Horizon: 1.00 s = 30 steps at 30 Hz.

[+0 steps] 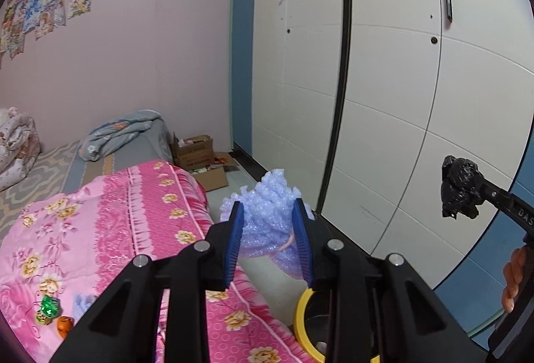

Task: Collect trash
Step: 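Carry the mesh net and black bag over the yellow-rimmed bin, then open both tools to drop the net and bag into the bin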

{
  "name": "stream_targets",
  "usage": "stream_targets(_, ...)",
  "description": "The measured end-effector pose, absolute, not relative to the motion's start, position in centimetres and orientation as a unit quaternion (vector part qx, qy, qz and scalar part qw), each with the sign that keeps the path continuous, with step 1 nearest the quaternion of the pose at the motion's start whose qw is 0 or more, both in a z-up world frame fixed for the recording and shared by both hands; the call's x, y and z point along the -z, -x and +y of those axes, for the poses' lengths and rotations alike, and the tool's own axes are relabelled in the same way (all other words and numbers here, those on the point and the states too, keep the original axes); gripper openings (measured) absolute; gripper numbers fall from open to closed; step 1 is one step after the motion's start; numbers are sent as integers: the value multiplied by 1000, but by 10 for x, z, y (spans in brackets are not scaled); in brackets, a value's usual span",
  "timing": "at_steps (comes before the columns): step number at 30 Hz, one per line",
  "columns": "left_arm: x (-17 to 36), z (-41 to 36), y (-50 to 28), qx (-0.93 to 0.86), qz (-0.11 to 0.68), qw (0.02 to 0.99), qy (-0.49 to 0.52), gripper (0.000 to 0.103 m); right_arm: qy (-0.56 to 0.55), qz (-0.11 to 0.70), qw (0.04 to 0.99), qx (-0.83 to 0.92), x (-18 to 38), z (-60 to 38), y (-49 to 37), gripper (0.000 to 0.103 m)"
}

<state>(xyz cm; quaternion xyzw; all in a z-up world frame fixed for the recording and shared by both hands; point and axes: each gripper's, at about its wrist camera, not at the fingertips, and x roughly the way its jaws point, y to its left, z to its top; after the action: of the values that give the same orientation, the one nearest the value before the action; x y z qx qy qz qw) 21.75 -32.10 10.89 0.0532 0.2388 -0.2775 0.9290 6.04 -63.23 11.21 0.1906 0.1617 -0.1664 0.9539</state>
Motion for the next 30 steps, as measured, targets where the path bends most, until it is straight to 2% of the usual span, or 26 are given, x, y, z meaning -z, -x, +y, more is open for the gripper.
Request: stream_targets(30, 67, -412, -234, 340, 373, 856, -111, 29, -253, 295, 895, 219, 71, -675, -115, 19)
